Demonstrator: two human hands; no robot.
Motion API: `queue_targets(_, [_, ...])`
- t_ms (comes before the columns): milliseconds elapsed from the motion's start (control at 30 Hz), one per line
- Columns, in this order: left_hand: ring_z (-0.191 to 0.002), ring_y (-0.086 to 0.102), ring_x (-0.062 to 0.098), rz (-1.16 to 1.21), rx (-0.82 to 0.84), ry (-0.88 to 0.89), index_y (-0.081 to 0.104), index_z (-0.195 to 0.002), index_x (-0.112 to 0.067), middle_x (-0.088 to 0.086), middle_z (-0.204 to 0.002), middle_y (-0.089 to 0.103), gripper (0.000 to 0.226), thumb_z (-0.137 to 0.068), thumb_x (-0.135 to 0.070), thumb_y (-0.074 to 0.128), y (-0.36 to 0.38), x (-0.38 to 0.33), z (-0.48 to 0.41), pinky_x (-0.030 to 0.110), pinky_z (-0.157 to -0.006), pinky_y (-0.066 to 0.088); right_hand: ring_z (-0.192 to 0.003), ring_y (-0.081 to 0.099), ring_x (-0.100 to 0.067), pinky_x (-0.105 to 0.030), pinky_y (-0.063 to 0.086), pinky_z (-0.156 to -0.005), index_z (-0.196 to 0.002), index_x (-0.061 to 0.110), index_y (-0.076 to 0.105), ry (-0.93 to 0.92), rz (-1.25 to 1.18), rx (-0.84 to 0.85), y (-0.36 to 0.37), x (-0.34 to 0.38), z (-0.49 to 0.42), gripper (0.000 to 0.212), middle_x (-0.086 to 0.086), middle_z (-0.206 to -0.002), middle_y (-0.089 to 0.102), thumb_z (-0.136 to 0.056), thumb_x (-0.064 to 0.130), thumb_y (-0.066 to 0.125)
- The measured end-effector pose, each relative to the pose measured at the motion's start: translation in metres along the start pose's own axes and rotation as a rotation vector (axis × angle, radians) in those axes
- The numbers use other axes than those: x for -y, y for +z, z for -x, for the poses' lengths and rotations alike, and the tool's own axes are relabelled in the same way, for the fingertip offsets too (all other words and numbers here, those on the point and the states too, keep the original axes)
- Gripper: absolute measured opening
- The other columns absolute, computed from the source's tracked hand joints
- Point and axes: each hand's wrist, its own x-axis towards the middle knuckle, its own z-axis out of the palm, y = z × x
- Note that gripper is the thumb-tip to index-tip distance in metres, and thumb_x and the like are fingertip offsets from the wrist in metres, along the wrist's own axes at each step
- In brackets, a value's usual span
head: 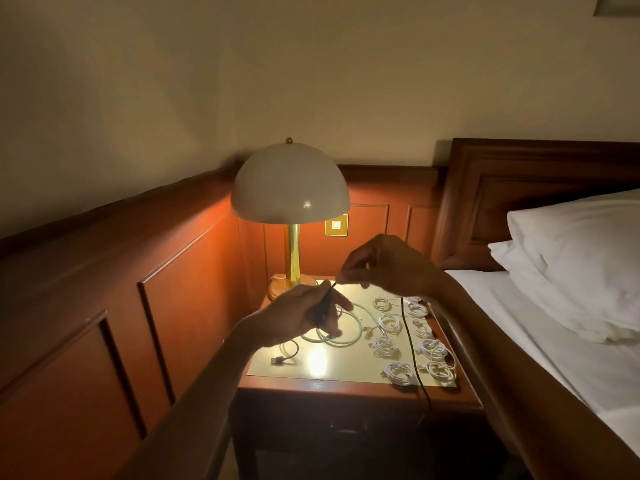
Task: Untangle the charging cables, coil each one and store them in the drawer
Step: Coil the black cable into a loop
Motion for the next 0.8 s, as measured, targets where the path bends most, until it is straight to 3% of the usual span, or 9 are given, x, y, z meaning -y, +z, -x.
queue_targets(100, [-0.061, 0.055, 0.009, 0.209, 0.12, 0.028, 0.063, -0.101, -0.003, -0.003, -0.066, 0.058, 0.038, -0.103, -0.036, 0.044, 0.005, 0.0, 0.005, 0.029, -0.072, 0.051, -0.059, 0.059, -0.006, -0.024, 0.046, -0.062, -0.09, 0.017, 0.081, 0.02, -0.154, -0.031, 0.004, -0.001, -0.003, 0.015, -0.001, -0.068, 0.072, -0.085, 0.03, 0.075])
queue_targets(233, [-0.062, 0.057, 0.012, 0.544, 0.205, 0.059, 0.061, -0.095, -0.007, -0.001, -0.065, 0.061, 0.033, -0.106, -0.026, 0.038, 0.01, -0.004, 0.008, 0.027, -0.075, 0.051, -0.057, 0.055, -0.007, -0.023, 0.042, -0.062, -0.083, 0.017, 0.08, 0.1, -0.394, -0.144, 0.021, 0.001, 0.0, 0.01, -0.001, -0.061, 0.066, -0.087, 0.024, 0.075])
queue_targets(300, [-0.063, 0.058, 0.014, 0.659, 0.198, 0.104, 0.059, -0.093, -0.007, 0.001, -0.065, 0.062, 0.027, -0.105, -0.018, 0.037, 0.011, -0.008, 0.01, 0.028, -0.078, 0.05, -0.046, 0.045, -0.008, -0.02, 0.034, -0.049, -0.072, 0.024, 0.076, 0.194, -0.588, -0.236, 0.038, 0.002, 0.006, 0.019, 0.004, -0.054, 0.058, -0.09, 0.024, 0.071])
queue_targets(367, [-0.06, 0.056, 0.013, 0.661, 0.07, 0.128, 0.061, -0.088, -0.011, -0.001, -0.061, 0.058, 0.017, -0.1, -0.012, 0.048, 0.013, -0.011, 0.007, 0.027, -0.078, 0.051, -0.041, 0.032, -0.011, -0.024, 0.021, -0.044, -0.067, 0.03, 0.074, 0.289, -0.725, -0.311, 0.061, 0.002, 0.013, 0.028, 0.006, -0.053, 0.054, -0.094, 0.026, 0.067])
queue_targets(433, [-0.06, 0.058, 0.013, 0.617, -0.155, 0.119, 0.065, -0.083, -0.011, 0.0, -0.062, 0.057, 0.012, -0.092, -0.009, 0.057, 0.014, -0.01, 0.002, 0.027, -0.073, 0.055, -0.039, 0.031, -0.011, -0.025, 0.021, -0.044, -0.065, 0.032, 0.073, 0.384, -0.73, -0.367, 0.082, -0.001, 0.02, 0.033, 0.006, -0.053, 0.053, -0.096, 0.029, 0.063])
queue_targets(600, [-0.097, 0.072, 0.026, 0.778, -0.52, 0.273, 0.072, -0.095, -0.002, 0.016, -0.105, 0.071, 0.025, -0.091, -0.01, 0.049, 0.015, -0.001, -0.012, 0.037, -0.083, 0.06, -0.039, 0.038, -0.006, -0.021, 0.029, -0.04, -0.088, 0.025, 0.078, 0.488, -0.671, -0.23, 0.112, -0.005, 0.04, 0.021, 0.005, -0.055, 0.054, -0.099, 0.026, 0.06])
queue_targets(667, [-0.104, 0.07, 0.025, 0.585, -0.65, 0.339, 0.078, -0.092, -0.01, 0.014, -0.111, 0.071, 0.026, -0.09, -0.019, 0.054, 0.005, 0.007, -0.017, 0.034, -0.088, 0.058, -0.039, 0.043, -0.004, -0.02, 0.036, -0.04, -0.098, 0.019, 0.078, 0.487, -0.595, -0.18, 0.119, -0.002, 0.044, 0.019, 0.011, -0.053, 0.056, -0.1, 0.025, 0.06])
queue_targets(733, [-0.105, 0.069, 0.016, 0.091, -0.773, 0.32, 0.077, -0.1, -0.016, 0.009, -0.11, 0.072, 0.028, -0.098, -0.028, 0.052, 0.0, 0.017, -0.016, 0.029, -0.092, 0.055, -0.051, 0.059, -0.007, -0.025, 0.052, -0.055, -0.096, 0.02, 0.079, 0.408, -0.333, -0.178, 0.118, -0.004, 0.043, 0.019, 0.017, -0.063, 0.066, -0.098, 0.024, 0.061])
queue_targets(800, [-0.096, 0.068, -0.002, -0.388, -0.75, 0.286, 0.069, -0.11, -0.004, -0.001, -0.1, 0.071, 0.032, -0.102, -0.024, 0.044, 0.002, 0.024, -0.008, 0.014, -0.083, 0.052, -0.068, 0.065, -0.008, -0.031, 0.055, -0.073, -0.092, 0.024, 0.08, 0.323, -0.05, -0.122, 0.105, -0.007, 0.04, 0.018, 0.014, -0.078, 0.072, -0.096, 0.026, 0.063])
